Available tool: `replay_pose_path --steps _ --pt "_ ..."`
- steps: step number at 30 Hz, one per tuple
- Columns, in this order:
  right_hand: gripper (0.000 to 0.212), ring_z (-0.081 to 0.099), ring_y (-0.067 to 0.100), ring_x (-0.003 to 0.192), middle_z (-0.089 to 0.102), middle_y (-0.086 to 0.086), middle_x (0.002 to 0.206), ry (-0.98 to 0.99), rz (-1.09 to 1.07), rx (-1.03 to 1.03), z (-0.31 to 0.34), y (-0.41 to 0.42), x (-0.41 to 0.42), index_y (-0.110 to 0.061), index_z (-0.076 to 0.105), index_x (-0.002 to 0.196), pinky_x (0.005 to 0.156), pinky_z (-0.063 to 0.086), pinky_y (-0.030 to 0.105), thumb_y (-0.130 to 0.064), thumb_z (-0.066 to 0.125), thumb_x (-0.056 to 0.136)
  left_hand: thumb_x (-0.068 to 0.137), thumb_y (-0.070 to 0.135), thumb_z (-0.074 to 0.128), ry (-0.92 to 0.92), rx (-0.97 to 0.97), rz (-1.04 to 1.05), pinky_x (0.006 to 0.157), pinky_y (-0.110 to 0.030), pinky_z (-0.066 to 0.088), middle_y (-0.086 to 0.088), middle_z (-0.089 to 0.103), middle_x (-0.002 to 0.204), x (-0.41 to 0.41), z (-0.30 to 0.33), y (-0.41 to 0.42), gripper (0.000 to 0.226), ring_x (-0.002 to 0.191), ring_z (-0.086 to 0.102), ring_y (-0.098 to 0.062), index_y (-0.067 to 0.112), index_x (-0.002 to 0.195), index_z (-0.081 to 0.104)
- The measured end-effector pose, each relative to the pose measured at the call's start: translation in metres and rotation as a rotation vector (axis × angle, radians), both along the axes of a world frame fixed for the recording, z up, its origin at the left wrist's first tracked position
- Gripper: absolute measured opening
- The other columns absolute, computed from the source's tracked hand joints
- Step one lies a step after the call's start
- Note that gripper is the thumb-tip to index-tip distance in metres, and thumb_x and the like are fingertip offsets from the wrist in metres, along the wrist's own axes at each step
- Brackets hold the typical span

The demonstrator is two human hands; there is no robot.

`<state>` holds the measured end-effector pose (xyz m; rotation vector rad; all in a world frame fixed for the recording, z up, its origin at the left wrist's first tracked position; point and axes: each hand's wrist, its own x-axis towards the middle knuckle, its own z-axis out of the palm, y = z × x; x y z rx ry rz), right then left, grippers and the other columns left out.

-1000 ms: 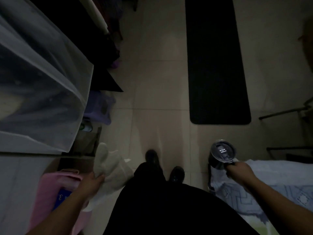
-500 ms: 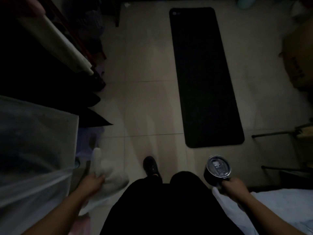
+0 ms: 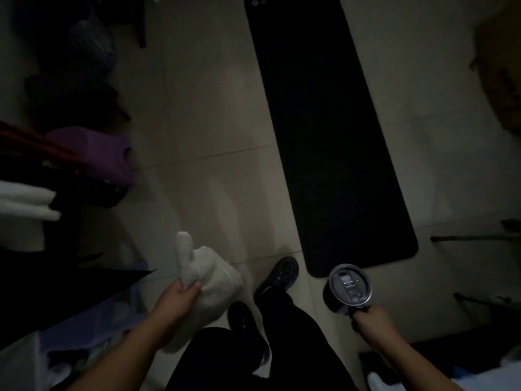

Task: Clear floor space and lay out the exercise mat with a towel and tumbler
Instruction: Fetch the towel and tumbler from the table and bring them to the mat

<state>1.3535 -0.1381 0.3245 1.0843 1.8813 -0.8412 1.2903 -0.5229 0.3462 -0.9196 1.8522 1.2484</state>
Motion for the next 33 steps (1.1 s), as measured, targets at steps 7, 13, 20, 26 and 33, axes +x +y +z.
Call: replay_pose_path --steps 7,13,20,26,33 --pt "0.036 0.047 0.025 0.049 0.05 0.013 0.047 -0.004 0.08 0.069 -0.176 -0.001 -0.099 0.0 0.052 0.051 0.05 0.032 0.028 -0.02 0.06 0.08 0.092 0.038 0.055 -0.133 0.192 0.155 0.073 -0.04 0.059 0.006 0.073 0.107 -0.108 -0.18 0.038 0.029 0.096 0.07 -0.019 0.036 0.121 0.057" --pt "0.041 0.049 0.023 0.05 0.049 0.007 0.047 0.022 0.099 0.069 -0.351 -0.01 -0.159 -0.009 0.047 0.045 0.05 0.035 0.027 -0.021 0.065 0.08 0.095 0.035 0.051 -0.228 0.365 0.121 0.069 -0.038 0.06 0.003 0.076 0.104 -0.177 -0.356 0.066 0.023 0.094 0.073 -0.019 0.031 0.116 0.06" --pt "0.038 0.04 0.02 0.044 0.041 0.005 0.046 0.12 0.053 0.062 -0.494 -0.023 -0.211 -0.014 0.044 0.047 0.049 0.032 0.027 -0.025 0.062 0.078 0.091 0.028 0.058 -0.332 0.473 -0.012 0.08 -0.041 0.06 -0.006 0.074 0.111 -0.237 -0.515 0.056 0.034 0.103 0.069 -0.025 0.015 0.122 0.062" --pt "0.032 0.037 0.018 0.049 0.038 0.01 0.052 0.219 -0.062 -0.006 -0.557 -0.031 -0.232 -0.009 0.045 0.052 0.053 0.03 0.033 -0.023 0.062 0.075 0.093 0.02 0.057 -0.063 0.328 0.099 0.091 -0.042 0.054 -0.004 0.067 0.124 -0.268 -0.607 0.029 0.037 0.109 0.067 -0.021 0.018 0.13 0.056" --pt "0.045 0.047 0.021 0.061 0.047 0.014 0.062 0.266 -0.175 -0.076 -0.591 -0.043 -0.241 0.014 0.051 0.066 0.061 0.037 0.037 -0.03 0.06 0.064 0.082 0.03 0.072 -0.039 0.18 0.1 0.063 -0.026 0.059 0.007 0.074 0.106 -0.238 -0.631 0.005 0.022 0.088 0.072 -0.009 0.029 0.103 0.066"
